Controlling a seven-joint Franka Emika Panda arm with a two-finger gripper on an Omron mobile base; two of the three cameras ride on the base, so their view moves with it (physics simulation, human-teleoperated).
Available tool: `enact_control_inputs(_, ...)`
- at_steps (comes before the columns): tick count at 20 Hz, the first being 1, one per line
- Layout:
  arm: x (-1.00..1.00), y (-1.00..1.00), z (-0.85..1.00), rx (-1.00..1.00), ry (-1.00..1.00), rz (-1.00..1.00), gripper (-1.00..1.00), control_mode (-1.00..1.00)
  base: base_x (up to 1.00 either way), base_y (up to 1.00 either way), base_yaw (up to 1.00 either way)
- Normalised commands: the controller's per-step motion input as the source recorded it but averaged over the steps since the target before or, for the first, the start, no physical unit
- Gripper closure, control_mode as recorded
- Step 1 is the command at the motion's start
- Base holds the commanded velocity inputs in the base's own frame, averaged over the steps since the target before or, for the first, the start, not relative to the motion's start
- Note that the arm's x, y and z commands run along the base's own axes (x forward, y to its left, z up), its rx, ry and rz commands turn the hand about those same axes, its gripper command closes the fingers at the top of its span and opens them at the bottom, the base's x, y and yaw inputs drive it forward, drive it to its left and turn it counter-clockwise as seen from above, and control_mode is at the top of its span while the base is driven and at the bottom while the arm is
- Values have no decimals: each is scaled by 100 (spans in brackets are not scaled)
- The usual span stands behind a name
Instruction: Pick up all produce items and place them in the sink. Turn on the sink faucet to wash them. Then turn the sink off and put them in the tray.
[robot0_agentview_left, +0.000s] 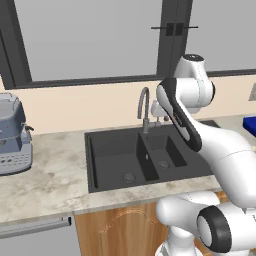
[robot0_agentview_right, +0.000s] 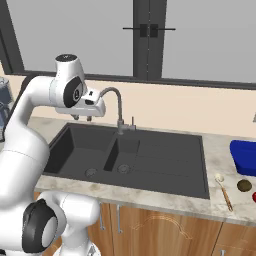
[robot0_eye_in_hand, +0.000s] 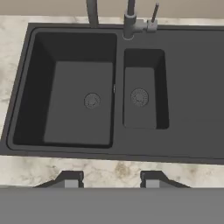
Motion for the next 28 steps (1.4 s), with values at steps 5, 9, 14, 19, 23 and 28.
enact_control_inputs(5,-1,-18,0,0,0,-2,-100,-100,0,0,0)
enact_control_inputs(9,0,-46,0,0,0,-7,-100,-100,0,0,0)
enact_control_inputs(14,0,-63,-1,0,0,-9,-100,-100,0,0,0)
enact_control_inputs(19,0,-68,-7,0,0,-9,-100,-100,0,0,0)
enact_control_inputs(23,0,-72,-6,0,1,-6,-100,-100,0,0,0)
enact_control_inputs(28,0,-57,-2,0,1,-5,-100,-100,0,0,0)
